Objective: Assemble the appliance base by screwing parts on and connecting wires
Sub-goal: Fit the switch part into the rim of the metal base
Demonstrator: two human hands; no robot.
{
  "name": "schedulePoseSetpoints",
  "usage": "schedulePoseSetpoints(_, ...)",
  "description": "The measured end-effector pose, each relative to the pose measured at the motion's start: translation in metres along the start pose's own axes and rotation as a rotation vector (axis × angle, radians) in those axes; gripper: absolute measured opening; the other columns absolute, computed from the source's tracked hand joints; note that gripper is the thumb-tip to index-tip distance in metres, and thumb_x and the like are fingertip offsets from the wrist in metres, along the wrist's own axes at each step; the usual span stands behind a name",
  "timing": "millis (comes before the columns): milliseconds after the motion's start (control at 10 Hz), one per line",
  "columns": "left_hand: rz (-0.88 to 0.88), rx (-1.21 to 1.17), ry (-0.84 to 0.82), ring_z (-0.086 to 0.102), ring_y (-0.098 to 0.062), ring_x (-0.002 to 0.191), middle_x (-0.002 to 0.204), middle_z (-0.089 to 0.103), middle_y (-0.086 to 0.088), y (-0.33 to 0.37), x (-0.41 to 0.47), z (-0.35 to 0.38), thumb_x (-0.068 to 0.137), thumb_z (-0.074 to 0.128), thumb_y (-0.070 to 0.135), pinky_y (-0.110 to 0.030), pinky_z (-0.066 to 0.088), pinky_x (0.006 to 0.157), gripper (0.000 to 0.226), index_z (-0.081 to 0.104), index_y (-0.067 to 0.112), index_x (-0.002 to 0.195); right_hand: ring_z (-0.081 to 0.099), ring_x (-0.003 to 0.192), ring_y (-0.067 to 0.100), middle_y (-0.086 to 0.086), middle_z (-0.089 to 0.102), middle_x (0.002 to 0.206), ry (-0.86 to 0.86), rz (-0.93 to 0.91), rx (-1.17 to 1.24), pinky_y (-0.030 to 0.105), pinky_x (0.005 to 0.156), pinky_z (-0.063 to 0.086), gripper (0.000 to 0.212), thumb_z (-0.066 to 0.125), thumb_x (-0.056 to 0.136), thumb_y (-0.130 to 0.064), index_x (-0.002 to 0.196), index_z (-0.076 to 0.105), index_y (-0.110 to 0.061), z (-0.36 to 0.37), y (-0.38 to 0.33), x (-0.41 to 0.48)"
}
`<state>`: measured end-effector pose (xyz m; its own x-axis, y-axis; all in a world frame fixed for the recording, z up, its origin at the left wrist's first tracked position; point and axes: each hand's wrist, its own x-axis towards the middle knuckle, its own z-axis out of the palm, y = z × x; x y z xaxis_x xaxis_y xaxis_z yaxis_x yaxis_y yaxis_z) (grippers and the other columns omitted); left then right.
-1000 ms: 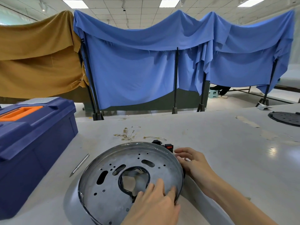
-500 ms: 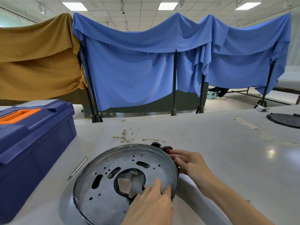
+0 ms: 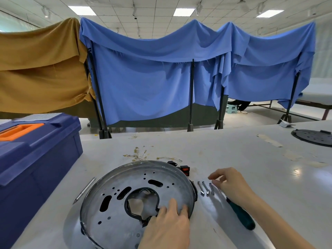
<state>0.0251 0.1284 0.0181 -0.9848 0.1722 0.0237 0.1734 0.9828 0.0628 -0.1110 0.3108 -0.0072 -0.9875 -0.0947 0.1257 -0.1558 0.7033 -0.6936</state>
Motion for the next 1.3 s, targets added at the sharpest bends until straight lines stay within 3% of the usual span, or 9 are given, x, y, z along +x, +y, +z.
schedulePoseSetpoints(200,-0.088,-0.006,-0.053,0.027,-0.025,0.094,0.106,0.015,-0.007,0.004,0.005,-0.002,0.103,0.041,0.023,-0.036,0.036,0.085,0.048,0.029,0.015,0.149,0.041,0.113,0.022,-0.005,0.065,0.101,0.006,0.001,-0.264,0.027,0.082,0.036,0.015,0.066,0.092,-0.027,0.104,0.072,-0.020,0.007,0.000,0.011)
schedulePoseSetpoints(300,-0.124,0.016,0.179,0.047,-0.021,0.070,0.090,0.026,-0.006,0.006,0.006,-0.012,0.065,0.086,0.041,-0.027,0.031,0.058,0.052,0.071,0.017,0.109,0.040,0.107,0.022,-0.005,0.060,0.094,0.020,0.002,-0.309,0.027,0.077,0.035,0.014,0.069,0.090,-0.032,0.094,0.073,-0.019,0.008,-0.003,0.013)
schedulePoseSetpoints(400,-0.131,0.068,0.187,0.058,-0.021,0.073,0.084,0.039,-0.009,0.009,0.009,-0.009,0.060,0.089,0.039,-0.029,0.028,0.058,0.056,0.072,0.011,0.105,0.040,0.106,0.023,-0.004,0.056,0.092,0.001,0.014,-0.370,0.026,0.076,0.035,0.015,0.072,0.088,-0.033,0.089,0.069,-0.018,0.008,-0.008,0.016)
schedulePoseSetpoints(500,-0.117,0.063,0.181,0.051,-0.012,0.033,0.047,0.051,-0.004,0.006,0.008,-0.002,-0.005,0.092,0.039,-0.021,0.014,0.044,0.060,0.070,0.019,0.048,0.039,0.104,0.025,-0.003,0.054,0.089,-0.026,0.045,-0.395,0.027,0.076,0.036,0.014,0.072,0.087,-0.027,0.080,0.064,-0.018,0.007,-0.013,0.017)
schedulePoseSetpoints(600,-0.091,0.069,0.235,0.051,-0.010,0.033,0.047,0.053,-0.001,0.003,0.010,0.010,-0.006,0.090,0.042,-0.020,0.014,0.044,0.061,0.069,0.021,0.047,0.036,0.098,0.025,0.003,0.059,0.094,-0.042,0.049,-0.442,0.028,0.075,0.037,0.014,0.064,0.087,-0.018,0.075,0.059,-0.016,0.009,-0.015,0.018)
schedulePoseSetpoints(700,-0.187,-0.063,0.016,0.061,-0.020,0.096,0.097,0.039,-0.006,0.004,0.011,-0.004,0.073,0.081,0.038,-0.032,0.031,0.065,0.056,0.064,0.015,0.121,0.036,0.099,0.025,0.005,0.061,0.096,-0.071,0.071,-0.418,0.028,0.072,0.038,0.023,0.061,0.089,-0.016,0.067,0.052,-0.016,0.011,-0.015,0.016)
schedulePoseSetpoints(800,-0.125,-0.041,0.036,0.039,-0.025,0.124,0.110,0.019,-0.008,-0.004,0.014,0.006,0.103,0.040,0.023,-0.036,0.035,0.087,0.047,0.027,0.016,0.148,0.038,0.098,0.027,0.006,0.063,0.075,-0.093,0.099,-0.350,0.030,0.074,0.040,0.025,0.060,0.088,-0.013,0.063,0.058,-0.008,0.008,-0.016,0.014)
schedulePoseSetpoints(1000,-0.004,-0.125,-0.139,0.042,-0.024,0.103,0.105,0.025,-0.004,-0.017,0.011,-0.009,0.098,0.048,0.041,-0.033,0.035,0.085,0.047,0.040,0.015,0.136,0.053,0.059,0.014,0.011,0.070,0.067,-0.035,0.013,0.089,0.023,0.057,0.044,0.016,0.065,0.090,-0.008,0.081,0.067,0.006,-0.020,-0.032,0.013)
schedulePoseSetpoints(1300,0.041,-0.123,-0.249,0.046,-0.021,0.099,0.105,0.039,0.004,-0.042,0.000,-0.030,0.085,0.060,0.058,-0.034,0.038,0.084,0.051,0.053,0.018,0.116,0.062,0.059,0.016,0.020,0.072,0.075,-0.226,-0.247,0.585,0.021,0.056,0.051,0.007,0.069,0.086,0.000,0.090,0.075,-0.001,-0.020,-0.086,-0.018)
